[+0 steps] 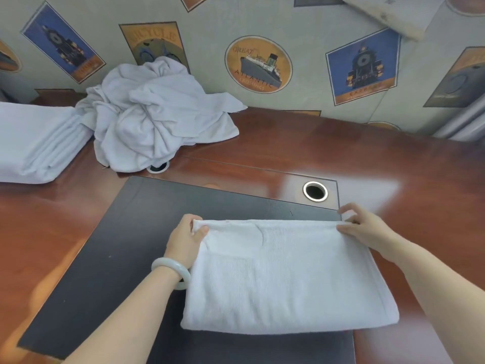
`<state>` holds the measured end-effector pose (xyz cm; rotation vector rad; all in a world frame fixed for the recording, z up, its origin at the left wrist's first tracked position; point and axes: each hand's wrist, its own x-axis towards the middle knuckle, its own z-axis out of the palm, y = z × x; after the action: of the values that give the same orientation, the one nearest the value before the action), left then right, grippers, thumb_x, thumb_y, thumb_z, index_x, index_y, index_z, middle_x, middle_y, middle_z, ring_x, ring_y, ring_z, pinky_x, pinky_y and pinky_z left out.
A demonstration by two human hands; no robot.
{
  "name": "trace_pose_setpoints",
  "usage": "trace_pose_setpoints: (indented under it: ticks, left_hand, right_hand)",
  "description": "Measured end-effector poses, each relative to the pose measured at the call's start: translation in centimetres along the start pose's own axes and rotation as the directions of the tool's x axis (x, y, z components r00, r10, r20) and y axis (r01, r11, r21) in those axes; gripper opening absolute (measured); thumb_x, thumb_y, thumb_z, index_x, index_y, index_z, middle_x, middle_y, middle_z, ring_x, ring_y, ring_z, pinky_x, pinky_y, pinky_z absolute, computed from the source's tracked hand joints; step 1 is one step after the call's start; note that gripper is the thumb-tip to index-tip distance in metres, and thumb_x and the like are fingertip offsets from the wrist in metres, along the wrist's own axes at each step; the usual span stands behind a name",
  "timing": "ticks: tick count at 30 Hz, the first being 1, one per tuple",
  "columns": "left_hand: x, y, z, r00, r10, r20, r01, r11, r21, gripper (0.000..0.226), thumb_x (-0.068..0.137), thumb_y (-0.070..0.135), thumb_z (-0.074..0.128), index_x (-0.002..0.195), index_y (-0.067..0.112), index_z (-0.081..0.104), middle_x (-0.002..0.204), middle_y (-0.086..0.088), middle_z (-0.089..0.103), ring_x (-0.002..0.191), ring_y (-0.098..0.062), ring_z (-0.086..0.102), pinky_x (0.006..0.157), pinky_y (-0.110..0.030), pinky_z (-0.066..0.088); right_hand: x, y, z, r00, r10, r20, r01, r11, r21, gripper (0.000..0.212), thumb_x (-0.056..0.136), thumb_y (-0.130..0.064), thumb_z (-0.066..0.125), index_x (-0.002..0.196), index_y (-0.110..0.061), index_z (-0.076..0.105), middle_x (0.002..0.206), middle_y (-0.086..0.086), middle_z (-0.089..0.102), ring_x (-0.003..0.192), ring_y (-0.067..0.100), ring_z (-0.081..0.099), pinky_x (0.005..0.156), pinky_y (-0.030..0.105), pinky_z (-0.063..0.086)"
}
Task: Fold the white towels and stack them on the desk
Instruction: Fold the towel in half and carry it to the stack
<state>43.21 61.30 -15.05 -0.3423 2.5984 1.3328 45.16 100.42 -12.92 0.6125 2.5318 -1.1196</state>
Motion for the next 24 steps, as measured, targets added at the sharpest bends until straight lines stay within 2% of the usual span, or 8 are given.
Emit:
trace_pose_setpoints:
  ticks: [3,6,9,13,15,17,19,24]
  left_hand:
    - [0.2,0.3,0.3,0.996,0.078,-0.043,-0.078,0.997,-0.002,0.016,0.102,0.020,0.048,0.115,0.020,0.057,0.107,0.000,0.057,0.088,-0.013,0.051,0.063,-0.016,0.033]
    - [1.1,0.7,1.4,0.991,0.128,-0.045,-0.123,0.987,0.103,0.010,0.101,0.018,0.046,0.100,0.019,0.056,0.102,-0.004,0.056,0.088,-0.019,0.052,0.066,-0.025,0.032]
    - [1.8,1.7,1.7,0.990,0.141,-0.033,-0.124,0.944,0.305,0.012,0.102,0.022,0.043,0.099,0.014,0.052,0.101,-0.007,0.051,0.085,-0.025,0.049,0.071,-0.033,0.036]
    - [0.6,2.4,2.8,0.849,0.528,-0.035,-0.370,0.640,0.673,0.016,0.088,0.019,0.067,0.103,0.013,0.063,0.101,-0.008,0.053,0.090,-0.030,0.050,0.073,-0.040,0.046]
    - [-0.2,2.0,4.4,0.779,0.616,0.118,-0.495,0.489,0.718,0.030,0.092,0.031,0.054,0.117,0.017,0.064,0.121,-0.009,0.059,0.115,-0.033,0.053,0.097,-0.049,0.044]
    - [-0.6,1.8,5.1,0.841,0.465,0.276,-0.489,0.436,0.755,0.059,0.097,0.046,0.019,0.145,0.024,0.044,0.150,-0.006,0.043,0.143,-0.030,0.032,0.117,-0.055,0.018]
    - [0.2,1.4,5.2,0.889,0.332,0.314,-0.442,0.447,0.778,0.071,0.091,0.054,-0.007,0.156,0.032,0.011,0.163,0.000,0.017,0.152,-0.024,0.007,0.120,-0.053,-0.004]
    - [0.2,3.1,5.4,0.911,0.275,0.308,-0.406,0.466,0.786,0.059,0.101,0.047,0.005,0.156,0.030,-0.006,0.166,0.001,-0.003,0.151,-0.025,-0.012,0.119,-0.053,-0.012]
  right_hand:
    - [-0.2,0.7,0.6,0.998,-0.003,-0.061,0.005,0.999,0.037,0.005,0.092,-0.013,0.064,0.097,-0.015,0.066,0.097,0.016,0.067,0.077,0.021,0.056,0.064,0.028,0.040]
    - [0.4,1.7,2.0,0.985,0.043,-0.166,-0.036,0.998,0.045,0.011,0.094,-0.018,0.060,0.094,-0.008,0.065,0.100,0.017,0.067,0.085,0.025,0.056,0.070,0.032,0.038]
    - [0.4,2.4,3.0,0.960,-0.010,-0.278,-0.032,0.989,-0.143,0.017,0.096,-0.027,0.054,0.096,-0.012,0.062,0.112,0.013,0.057,0.105,0.032,0.050,0.087,0.040,0.038]
    - [-0.5,2.9,3.3,0.945,-0.078,-0.318,0.010,0.978,-0.209,0.019,0.100,-0.029,0.049,0.088,-0.015,0.051,0.107,0.009,0.050,0.108,0.033,0.044,0.078,0.038,0.033]
    - [-0.2,3.0,3.2,0.947,-0.070,-0.314,0.007,0.981,-0.196,0.022,0.100,-0.032,0.050,0.084,-0.017,0.048,0.106,0.011,0.052,0.107,0.034,0.047,0.078,0.040,0.035]
    - [0.4,3.0,3.0,0.954,-0.034,-0.298,-0.022,0.983,-0.183,0.026,0.099,-0.033,0.050,0.081,-0.015,0.048,0.106,0.016,0.054,0.104,0.035,0.050,0.076,0.039,0.034]
    - [0.8,2.7,3.1,0.942,0.049,-0.331,-0.091,0.989,-0.115,0.032,0.098,-0.034,0.052,0.076,-0.012,0.045,0.103,0.020,0.055,0.093,0.035,0.051,0.071,0.037,0.031]
    - [0.3,1.2,3.5,0.892,0.265,-0.366,-0.231,0.964,0.135,0.035,0.093,-0.041,0.056,0.097,-0.008,0.047,0.097,0.007,0.050,0.086,0.028,0.048,0.074,0.035,0.036]
